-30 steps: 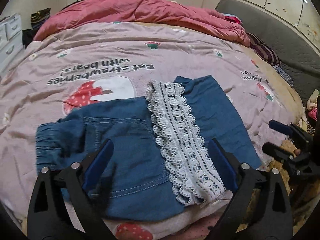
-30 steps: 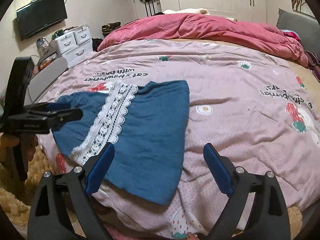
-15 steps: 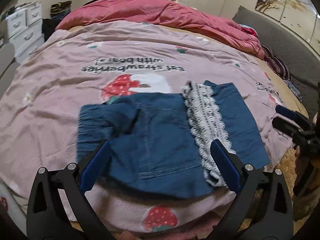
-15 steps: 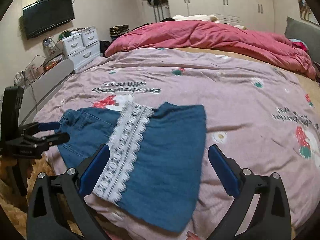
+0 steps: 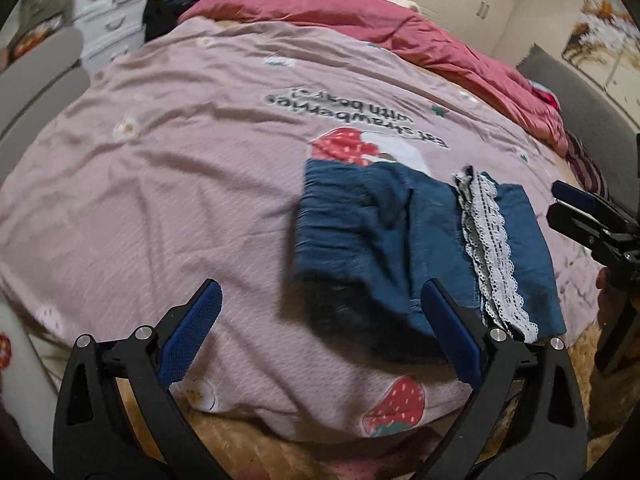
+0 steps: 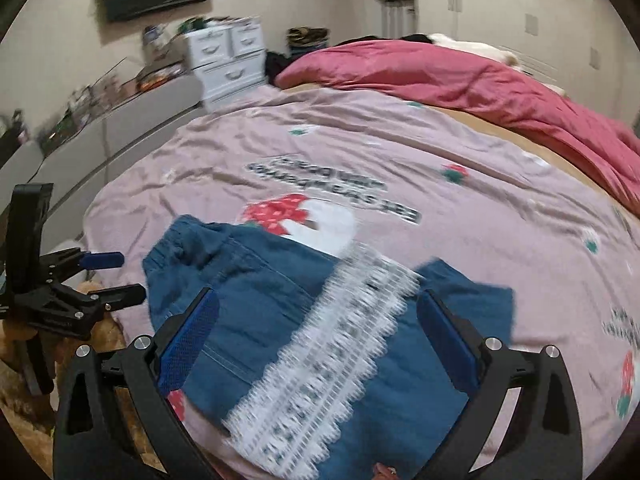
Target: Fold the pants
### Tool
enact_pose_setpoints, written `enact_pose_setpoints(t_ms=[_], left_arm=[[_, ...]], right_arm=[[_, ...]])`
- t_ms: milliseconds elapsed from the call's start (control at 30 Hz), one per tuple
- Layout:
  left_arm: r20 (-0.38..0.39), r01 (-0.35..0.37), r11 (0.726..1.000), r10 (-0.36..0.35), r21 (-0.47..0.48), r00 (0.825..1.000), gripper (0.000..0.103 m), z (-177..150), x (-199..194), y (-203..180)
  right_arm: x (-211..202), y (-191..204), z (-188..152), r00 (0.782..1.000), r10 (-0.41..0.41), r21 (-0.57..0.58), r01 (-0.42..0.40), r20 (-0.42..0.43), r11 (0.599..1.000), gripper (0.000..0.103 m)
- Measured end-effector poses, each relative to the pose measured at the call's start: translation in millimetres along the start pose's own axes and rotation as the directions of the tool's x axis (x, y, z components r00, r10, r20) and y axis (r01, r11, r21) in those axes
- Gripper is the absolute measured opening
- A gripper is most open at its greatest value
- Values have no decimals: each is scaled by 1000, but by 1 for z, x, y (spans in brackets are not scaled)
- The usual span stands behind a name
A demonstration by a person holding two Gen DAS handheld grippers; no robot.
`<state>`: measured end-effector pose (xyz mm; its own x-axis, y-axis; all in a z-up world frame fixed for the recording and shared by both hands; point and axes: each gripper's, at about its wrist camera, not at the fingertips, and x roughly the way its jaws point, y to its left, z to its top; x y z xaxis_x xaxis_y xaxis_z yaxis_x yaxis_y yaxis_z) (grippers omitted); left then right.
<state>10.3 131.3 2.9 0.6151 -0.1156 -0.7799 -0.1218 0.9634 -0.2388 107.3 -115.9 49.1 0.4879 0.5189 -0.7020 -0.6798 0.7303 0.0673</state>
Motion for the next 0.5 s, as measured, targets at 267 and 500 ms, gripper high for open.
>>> enact_pose_setpoints(t_ms=[267,500], left_arm=[[-36,147,981,-153,-124,988,73,-15,8,17],[-76,251,951,-269,-182,960,53,-24,28,10]], right_arm=[[38,39,33,988,133,-125,-143,-84,982,99],[77,65,52,961,201,-168,-233,-188,958,99]])
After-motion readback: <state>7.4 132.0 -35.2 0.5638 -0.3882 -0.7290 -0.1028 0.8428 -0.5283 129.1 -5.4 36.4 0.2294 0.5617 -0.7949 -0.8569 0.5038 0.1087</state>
